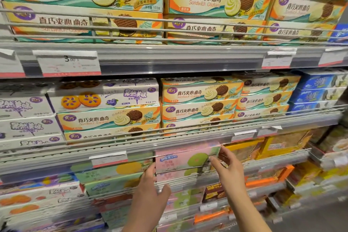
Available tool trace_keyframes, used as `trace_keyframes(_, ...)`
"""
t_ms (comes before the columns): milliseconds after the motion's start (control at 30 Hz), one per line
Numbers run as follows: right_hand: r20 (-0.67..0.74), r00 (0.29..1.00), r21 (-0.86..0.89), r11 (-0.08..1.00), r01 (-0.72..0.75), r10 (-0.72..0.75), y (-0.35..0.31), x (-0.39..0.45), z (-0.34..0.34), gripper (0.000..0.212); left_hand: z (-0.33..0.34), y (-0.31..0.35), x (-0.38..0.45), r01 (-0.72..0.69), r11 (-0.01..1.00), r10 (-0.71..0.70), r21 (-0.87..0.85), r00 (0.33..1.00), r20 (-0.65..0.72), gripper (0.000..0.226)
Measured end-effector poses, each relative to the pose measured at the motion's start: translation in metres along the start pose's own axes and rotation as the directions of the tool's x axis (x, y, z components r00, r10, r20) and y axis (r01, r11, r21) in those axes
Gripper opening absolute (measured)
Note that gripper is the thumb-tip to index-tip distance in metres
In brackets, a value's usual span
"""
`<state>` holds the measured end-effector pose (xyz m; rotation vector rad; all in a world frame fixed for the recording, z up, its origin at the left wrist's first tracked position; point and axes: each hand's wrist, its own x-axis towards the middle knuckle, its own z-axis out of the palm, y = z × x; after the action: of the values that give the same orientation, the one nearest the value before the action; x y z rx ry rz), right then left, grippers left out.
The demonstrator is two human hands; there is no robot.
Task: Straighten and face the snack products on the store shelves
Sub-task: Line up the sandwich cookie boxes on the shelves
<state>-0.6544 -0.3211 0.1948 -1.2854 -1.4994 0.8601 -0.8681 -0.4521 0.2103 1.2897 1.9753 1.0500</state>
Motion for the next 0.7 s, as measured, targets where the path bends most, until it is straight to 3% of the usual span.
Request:
trace_keyframes(167,0.017,1.000,0.042,0.999,-0.022,0.022,0.001,0.003,0.003,0.051,-0.002,0.002,0.006,-0.001,1.000,0.000,0.029,1.000,0.023,0.073)
trace_keyframes(433,0.014,1.000,-0.032,0.999,-0.026,0.027,0.007,0.013,0.004,0.055,0.000,0.006,0.010,0.017,0.993,-0.016,0.117,1.000,-0.002,0.076)
trace_keyframes(567,0.038,0.998,0.023,0.999,-0.042,0.041,0.003,0.011,0.006,0.050,0.001,0.008,0.007,0.007,0.993,-0.007,0.114,1.000,-0.004,0.071)
trace_keyframes(700,0.034,0.997,0.063,0.995,-0.072,0.070,0.004,0.008,0.009,0.044,-0.002,0.007,0.008,0.015,0.992,-0.018,0.127,1.000,0.021,0.081)
